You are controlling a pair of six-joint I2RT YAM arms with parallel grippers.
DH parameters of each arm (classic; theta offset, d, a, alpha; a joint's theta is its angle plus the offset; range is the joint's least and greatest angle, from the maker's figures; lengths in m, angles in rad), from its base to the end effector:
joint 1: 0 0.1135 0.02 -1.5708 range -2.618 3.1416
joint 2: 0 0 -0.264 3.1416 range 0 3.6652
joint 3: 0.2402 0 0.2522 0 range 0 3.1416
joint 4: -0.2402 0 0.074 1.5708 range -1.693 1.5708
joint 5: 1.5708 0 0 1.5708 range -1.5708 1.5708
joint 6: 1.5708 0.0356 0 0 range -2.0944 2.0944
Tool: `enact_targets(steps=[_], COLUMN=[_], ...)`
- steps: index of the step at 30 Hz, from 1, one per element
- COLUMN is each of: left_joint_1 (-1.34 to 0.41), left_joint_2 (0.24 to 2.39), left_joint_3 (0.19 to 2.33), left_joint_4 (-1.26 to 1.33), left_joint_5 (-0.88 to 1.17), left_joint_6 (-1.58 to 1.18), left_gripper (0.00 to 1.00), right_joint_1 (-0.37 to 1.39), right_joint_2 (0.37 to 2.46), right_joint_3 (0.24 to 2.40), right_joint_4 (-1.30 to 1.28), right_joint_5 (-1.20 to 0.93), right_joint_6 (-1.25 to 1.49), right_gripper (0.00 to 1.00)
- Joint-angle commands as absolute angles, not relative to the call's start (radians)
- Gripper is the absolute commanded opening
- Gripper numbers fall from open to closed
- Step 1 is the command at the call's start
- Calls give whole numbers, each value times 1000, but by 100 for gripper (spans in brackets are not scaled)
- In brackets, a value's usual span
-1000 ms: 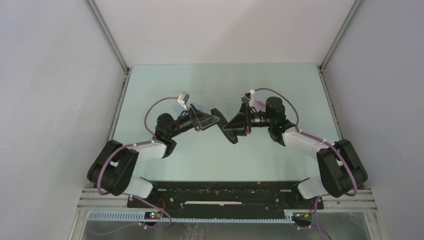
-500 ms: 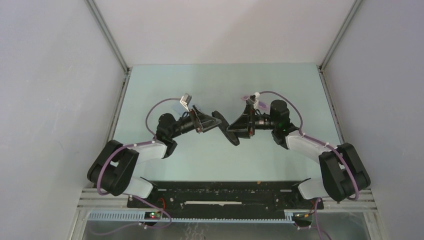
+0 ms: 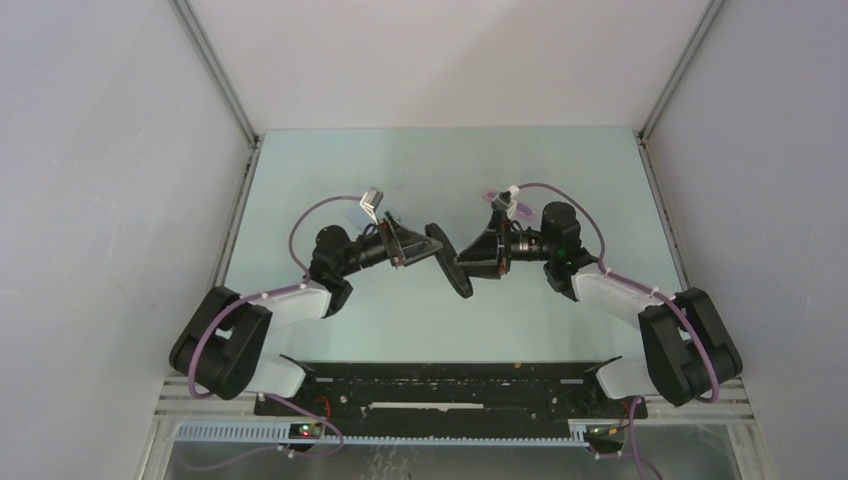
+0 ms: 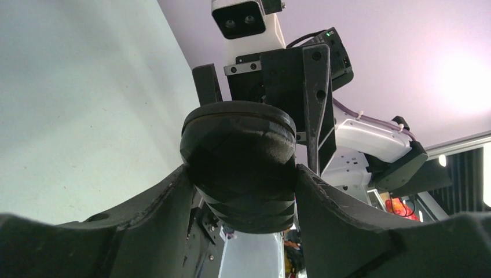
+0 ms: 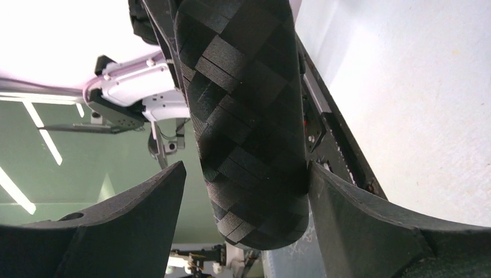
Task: Organize the sunglasses
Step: Open the sunglasses case at the center of the board.
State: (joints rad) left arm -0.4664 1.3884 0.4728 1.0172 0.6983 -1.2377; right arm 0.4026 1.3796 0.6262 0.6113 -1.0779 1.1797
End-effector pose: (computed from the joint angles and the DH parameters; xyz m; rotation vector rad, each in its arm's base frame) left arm 0.2306 -0.1417 0.2257 -0.0045 1.8148 -1.8060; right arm 0.2448 0.1384 0.2360 -0.1915 2.1263 1.9656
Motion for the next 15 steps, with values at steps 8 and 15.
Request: enact_targets(steps=[8, 15], left_joint_1=[-462, -462], left_joint_2=[1318, 1269], left_joint_3=[508, 506], left_joint_4=[946, 875], left_joint_5=[723, 711], left_joint_6=[-1160, -1126], left_gripper=[0, 0], right_joint_1=[455, 473], right_joint_2=[1384, 1439], right_joint_3=[660, 659], right_joint_4=[663, 728], right_joint_5=[-1069, -1055], right_joint_6=[1162, 1209], right_gripper=[72, 71])
